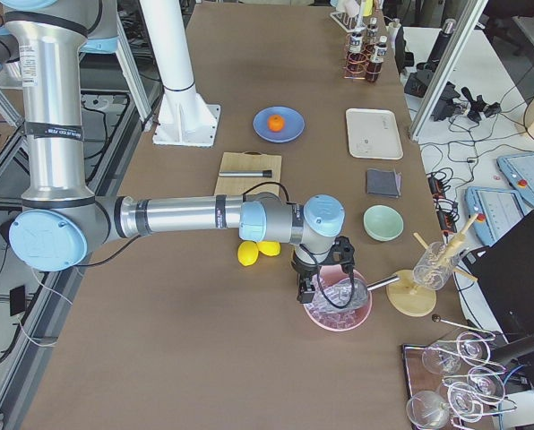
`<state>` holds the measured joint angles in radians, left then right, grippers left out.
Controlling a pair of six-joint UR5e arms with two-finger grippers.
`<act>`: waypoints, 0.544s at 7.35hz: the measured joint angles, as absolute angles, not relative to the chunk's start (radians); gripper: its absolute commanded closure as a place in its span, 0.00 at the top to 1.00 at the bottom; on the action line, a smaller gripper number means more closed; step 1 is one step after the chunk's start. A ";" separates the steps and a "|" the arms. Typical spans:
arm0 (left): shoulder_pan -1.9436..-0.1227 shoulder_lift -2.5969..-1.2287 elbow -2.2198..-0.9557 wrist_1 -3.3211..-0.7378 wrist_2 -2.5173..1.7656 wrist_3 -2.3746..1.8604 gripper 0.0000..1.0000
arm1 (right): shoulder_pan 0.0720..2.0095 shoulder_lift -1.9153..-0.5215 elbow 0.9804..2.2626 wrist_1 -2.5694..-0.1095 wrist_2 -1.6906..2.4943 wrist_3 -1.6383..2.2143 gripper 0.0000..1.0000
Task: Pick orange to plate
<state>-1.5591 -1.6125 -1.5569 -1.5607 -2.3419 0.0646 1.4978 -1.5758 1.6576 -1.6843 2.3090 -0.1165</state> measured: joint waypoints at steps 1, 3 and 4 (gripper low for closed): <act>-1.559 -1.611 -1.557 -1.562 -2.341 0.066 0.97 | 1.497 -1.576 1.652 -1.685 2.308 -0.137 1.00; -1.559 -1.610 -1.566 -1.564 -2.339 0.065 0.97 | 1.497 -1.576 1.648 -1.686 2.307 -0.150 1.00; -1.559 -1.605 -1.575 -1.569 -2.338 0.066 0.97 | 1.497 -1.575 1.647 -1.686 2.307 -0.151 1.00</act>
<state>-1.5591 -1.6051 -1.5747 -1.5686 -2.3384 0.0664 1.4972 -1.5754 1.6474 -1.6858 2.3069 -0.1512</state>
